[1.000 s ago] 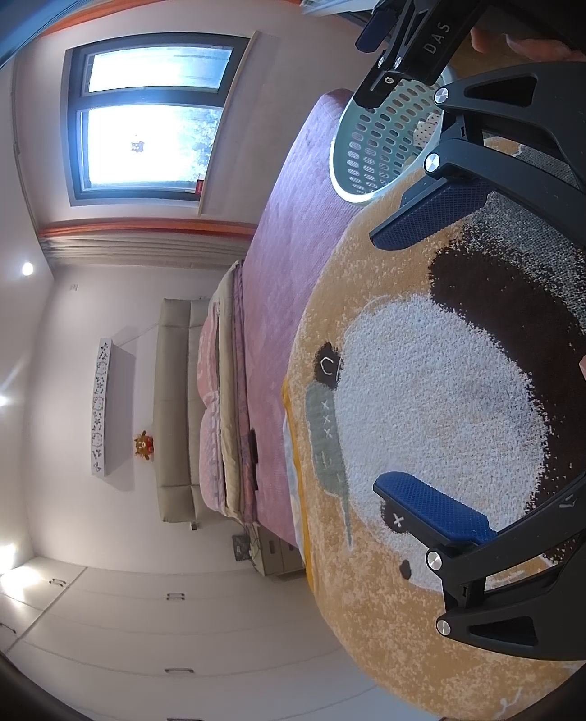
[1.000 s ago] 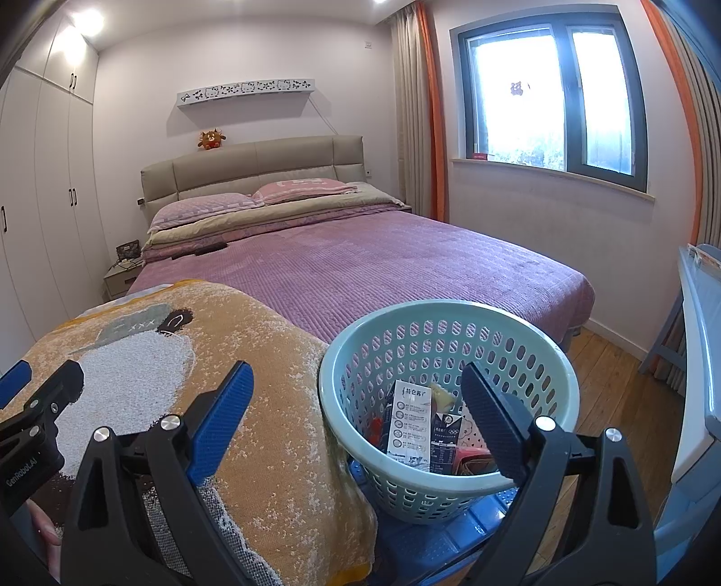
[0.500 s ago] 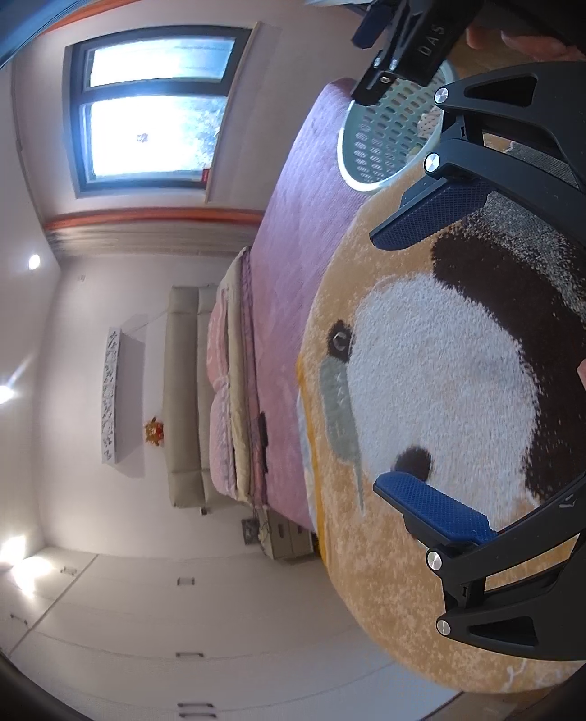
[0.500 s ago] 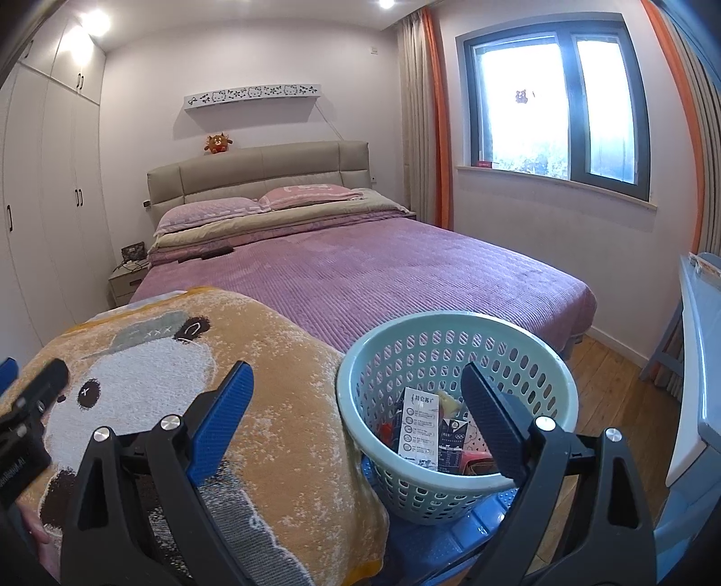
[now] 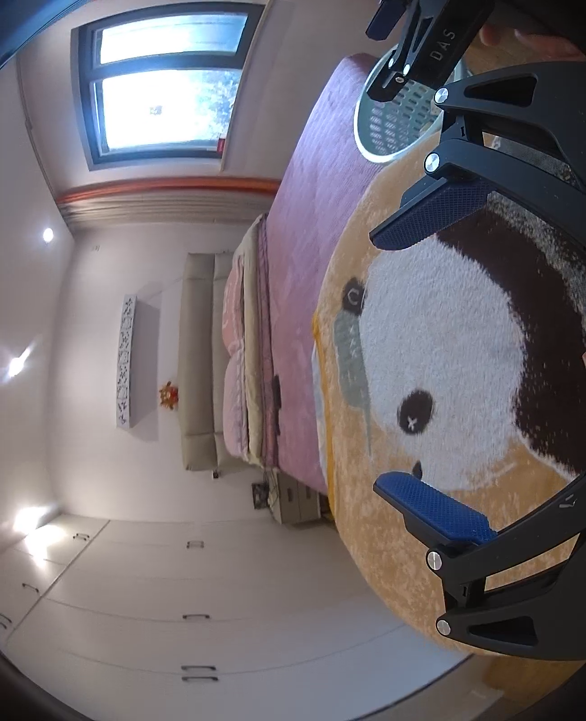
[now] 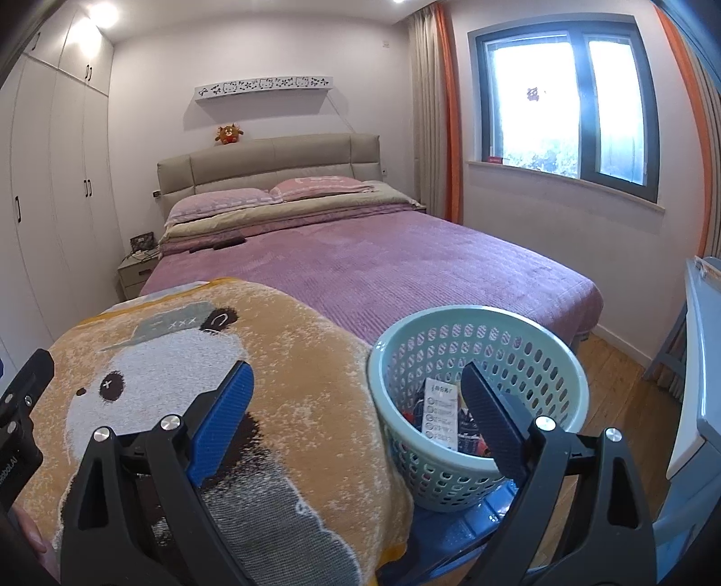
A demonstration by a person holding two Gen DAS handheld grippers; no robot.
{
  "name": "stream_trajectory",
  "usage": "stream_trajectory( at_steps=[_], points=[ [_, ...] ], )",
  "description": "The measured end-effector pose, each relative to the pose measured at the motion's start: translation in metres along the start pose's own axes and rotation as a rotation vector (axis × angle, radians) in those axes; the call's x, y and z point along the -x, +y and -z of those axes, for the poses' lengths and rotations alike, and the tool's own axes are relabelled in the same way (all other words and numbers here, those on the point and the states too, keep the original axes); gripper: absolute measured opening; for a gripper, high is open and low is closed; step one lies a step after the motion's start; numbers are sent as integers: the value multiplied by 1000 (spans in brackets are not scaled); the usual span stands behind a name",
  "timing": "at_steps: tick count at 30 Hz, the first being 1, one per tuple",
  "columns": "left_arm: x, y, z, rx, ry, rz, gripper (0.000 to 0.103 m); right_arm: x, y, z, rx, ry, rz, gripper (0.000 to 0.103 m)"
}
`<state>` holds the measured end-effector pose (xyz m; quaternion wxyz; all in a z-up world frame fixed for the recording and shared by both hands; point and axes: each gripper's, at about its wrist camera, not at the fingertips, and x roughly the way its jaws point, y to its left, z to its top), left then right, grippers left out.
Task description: Collect trash
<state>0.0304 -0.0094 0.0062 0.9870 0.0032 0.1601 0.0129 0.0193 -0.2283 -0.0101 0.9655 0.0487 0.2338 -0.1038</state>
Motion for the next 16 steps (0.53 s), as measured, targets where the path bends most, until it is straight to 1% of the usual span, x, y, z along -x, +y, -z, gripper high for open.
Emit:
stream_trajectory(
  at_steps=[5, 7, 9, 12, 16],
  points=[
    [7, 9, -2, -21, -22, -35, 96, 1, 15, -1, 13, 9, -28, 89],
    [10, 12, -2, -27, -26, -30, 96, 1, 22, -3, 29, 10, -41, 89],
    [8, 17, -2, -19, -7, -20, 96, 0, 31, -3, 49, 12, -52, 89],
    [4, 26, -2, 3, 18, -27, 96, 1, 45, -6, 80, 8, -71, 89],
    [3, 45, -3, 27, 28, -73, 96, -1, 64, -10, 110, 6, -100, 89]
  ],
)
